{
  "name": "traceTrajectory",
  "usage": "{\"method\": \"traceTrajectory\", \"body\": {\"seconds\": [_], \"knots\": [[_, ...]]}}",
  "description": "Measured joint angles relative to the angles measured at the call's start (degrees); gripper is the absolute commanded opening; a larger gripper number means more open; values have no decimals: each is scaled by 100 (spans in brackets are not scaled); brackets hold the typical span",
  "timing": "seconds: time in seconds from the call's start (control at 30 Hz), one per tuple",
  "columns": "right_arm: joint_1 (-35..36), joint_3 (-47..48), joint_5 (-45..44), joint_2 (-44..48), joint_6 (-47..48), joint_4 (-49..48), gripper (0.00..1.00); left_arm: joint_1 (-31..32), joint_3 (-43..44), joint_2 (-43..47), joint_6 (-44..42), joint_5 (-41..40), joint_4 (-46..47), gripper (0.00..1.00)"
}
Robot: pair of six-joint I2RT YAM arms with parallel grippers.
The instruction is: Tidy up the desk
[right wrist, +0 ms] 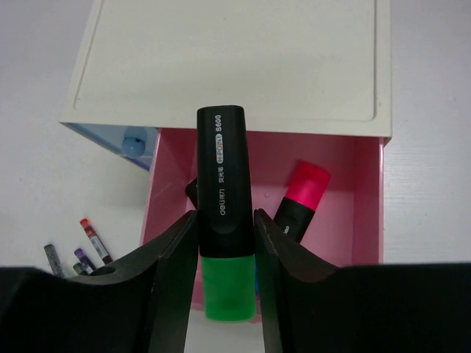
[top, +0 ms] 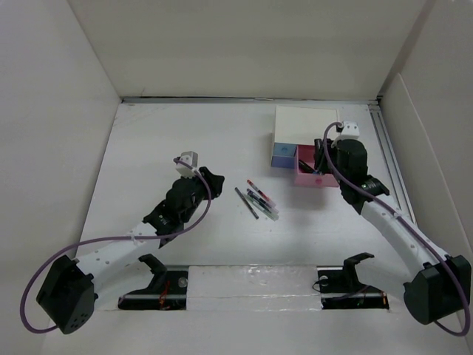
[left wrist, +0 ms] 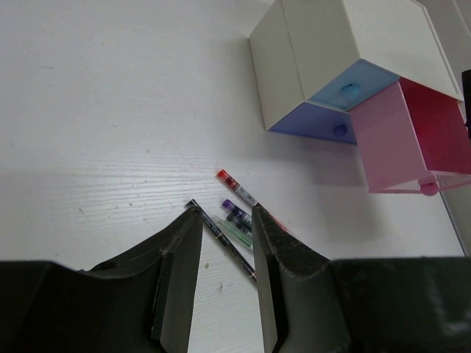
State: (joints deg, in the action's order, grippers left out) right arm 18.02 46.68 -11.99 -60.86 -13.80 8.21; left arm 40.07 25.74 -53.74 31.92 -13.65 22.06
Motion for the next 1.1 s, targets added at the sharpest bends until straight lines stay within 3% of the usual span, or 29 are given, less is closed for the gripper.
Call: {"method": "traceTrajectory", "body": {"seconds": [0.2,0.3,0.37,0.4,0.5,0.67,0.8,0.83,1.1], "knots": [[-46,-79,-4,4,-13,33,57,0,0,-118,0,83,50,29],[-81,-79,-2,31,-15,39,56,0,0,-129,-2,116,72,29],[-76,-79,-4,138,-24,76,40,0,0,-129,-2,122,94,29],[-68,-81,-7,264,-37,118,20,0,0,-129,-2,122,96,29],[66,-203,-20,973,-76,127,0,0,0,-127,-4,127,98,29],[452,-407,-22,2059,-125,225,0,0,0,-127,-7,127,105,29],[640,-785,-26,2131,-269,328,35,0,0,-127,-4,127,111,29],[647,-942,-24,2079,-328,382,38,0,0,-127,-4,127,109,29],[647,-1484,-107,1596,-614,820,42,0,0,-122,-7,125,109,29]]}}
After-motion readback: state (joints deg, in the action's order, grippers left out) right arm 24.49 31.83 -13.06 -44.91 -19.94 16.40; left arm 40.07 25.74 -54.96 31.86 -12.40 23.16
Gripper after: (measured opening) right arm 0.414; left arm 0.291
